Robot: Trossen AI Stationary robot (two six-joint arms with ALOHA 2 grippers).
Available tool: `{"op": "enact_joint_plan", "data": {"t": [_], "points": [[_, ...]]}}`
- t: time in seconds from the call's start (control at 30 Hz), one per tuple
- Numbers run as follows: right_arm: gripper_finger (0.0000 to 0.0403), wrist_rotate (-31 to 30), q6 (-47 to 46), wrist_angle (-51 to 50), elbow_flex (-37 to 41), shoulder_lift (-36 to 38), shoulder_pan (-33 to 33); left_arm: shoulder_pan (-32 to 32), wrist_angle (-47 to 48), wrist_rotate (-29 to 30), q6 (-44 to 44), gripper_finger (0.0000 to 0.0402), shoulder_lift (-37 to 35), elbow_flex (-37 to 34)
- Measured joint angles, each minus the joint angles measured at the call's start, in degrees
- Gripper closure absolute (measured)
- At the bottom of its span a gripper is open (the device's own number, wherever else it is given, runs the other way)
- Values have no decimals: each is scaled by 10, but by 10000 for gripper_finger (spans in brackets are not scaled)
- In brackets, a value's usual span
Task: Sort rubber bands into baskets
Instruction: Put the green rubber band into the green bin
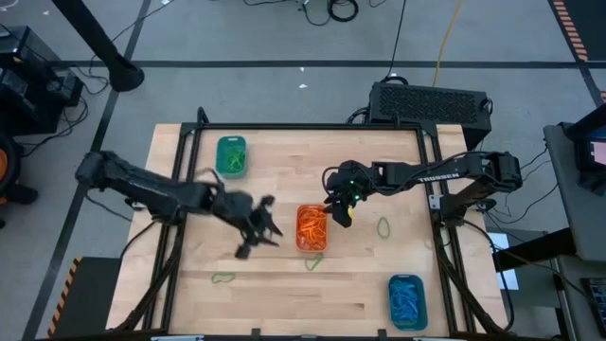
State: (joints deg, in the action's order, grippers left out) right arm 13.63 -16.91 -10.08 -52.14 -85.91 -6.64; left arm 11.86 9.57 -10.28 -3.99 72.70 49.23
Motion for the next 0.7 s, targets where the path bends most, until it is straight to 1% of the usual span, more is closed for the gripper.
{"op": "enact_joint_plan", "data": {"t": [0.07,0.17,0.3,0.5,0.7], "points": [[252,0,-5,1,0,0,0,36,-42,15,-16,263,44,0],[252,0,-10,0,0,0,0,76,-63,24,-35,263,113,15],[252,0,-11,0,0,0,0,109,-69,75,-61,263,203,59],[252,0,-23,-4,0,0,17,127,-62,148,-88,263,327,143],[252,0,-34,-16,0,0,47,121,-30,164,-88,263,398,194]]}}
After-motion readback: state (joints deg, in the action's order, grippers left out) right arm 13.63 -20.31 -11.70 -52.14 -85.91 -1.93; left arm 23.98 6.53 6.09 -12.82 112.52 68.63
